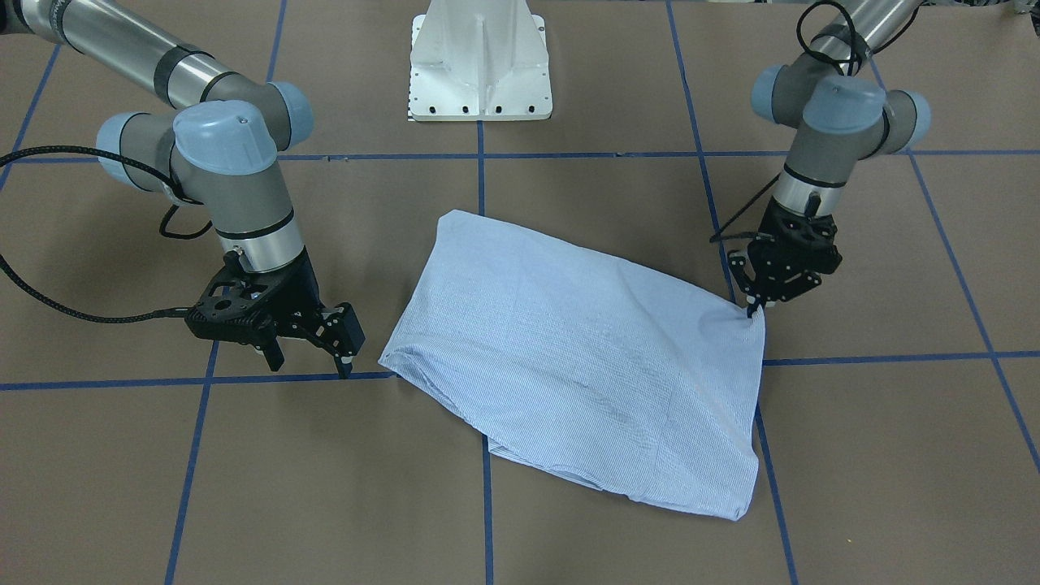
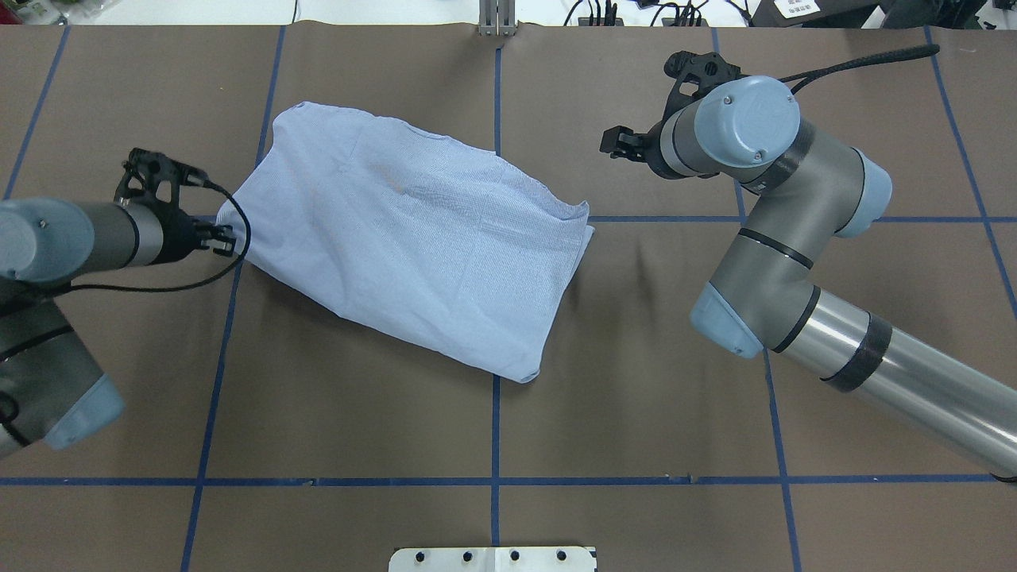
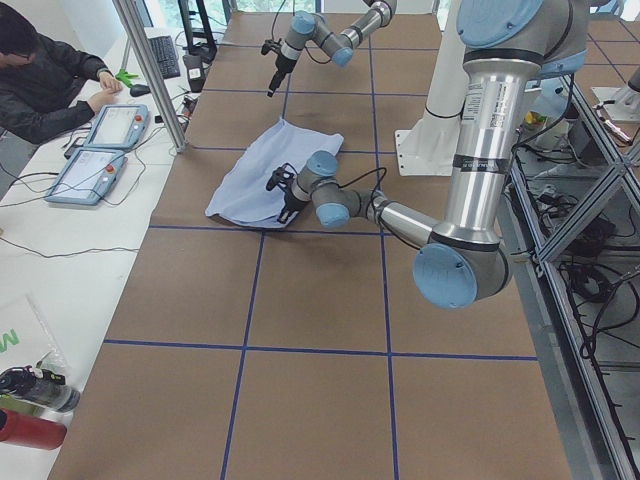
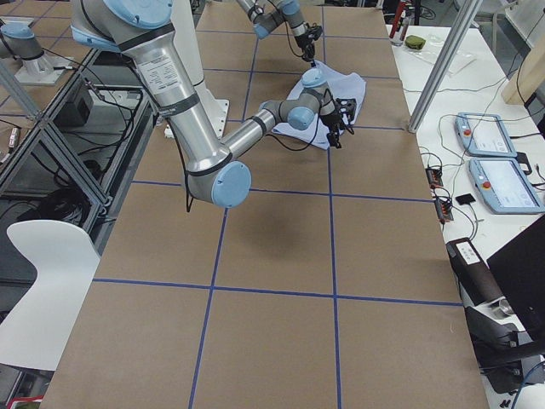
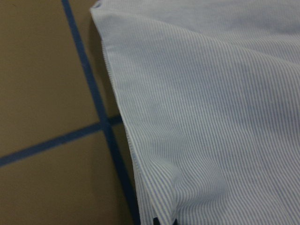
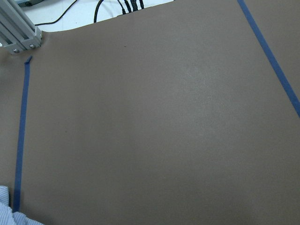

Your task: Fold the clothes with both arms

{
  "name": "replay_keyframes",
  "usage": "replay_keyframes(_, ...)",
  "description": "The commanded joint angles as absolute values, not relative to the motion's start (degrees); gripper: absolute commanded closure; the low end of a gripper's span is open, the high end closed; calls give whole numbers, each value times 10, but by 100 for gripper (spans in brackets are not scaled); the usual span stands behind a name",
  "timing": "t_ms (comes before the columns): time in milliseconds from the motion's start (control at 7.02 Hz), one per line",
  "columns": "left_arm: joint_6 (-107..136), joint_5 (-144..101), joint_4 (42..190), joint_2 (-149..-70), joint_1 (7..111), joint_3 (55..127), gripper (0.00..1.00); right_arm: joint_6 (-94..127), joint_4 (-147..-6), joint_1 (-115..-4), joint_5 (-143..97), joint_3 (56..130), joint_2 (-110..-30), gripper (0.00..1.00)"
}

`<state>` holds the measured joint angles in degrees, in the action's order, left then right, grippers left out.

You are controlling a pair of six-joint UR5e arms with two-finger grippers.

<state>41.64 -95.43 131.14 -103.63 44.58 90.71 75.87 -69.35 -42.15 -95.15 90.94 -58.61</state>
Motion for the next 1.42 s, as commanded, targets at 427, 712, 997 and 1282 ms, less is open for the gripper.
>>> replay_keyframes(427, 392, -935, 1332, -1399, 525, 487, 100, 793, -695, -400, -947, 934, -584, 0)
replay_keyframes(712, 389, -939, 1374, -1379, 527, 504, 3, 807, -697, -389, -940, 934, -577, 0)
replay_keyframes(997, 388, -1020, 1368, -1291, 543, 636, 0, 874, -703, -360, -908, 934, -563, 0)
replay_keyframes(1282, 388, -1027, 1368, -1218, 545, 729, 0, 1004, -817, -289, -834, 930, -497, 0)
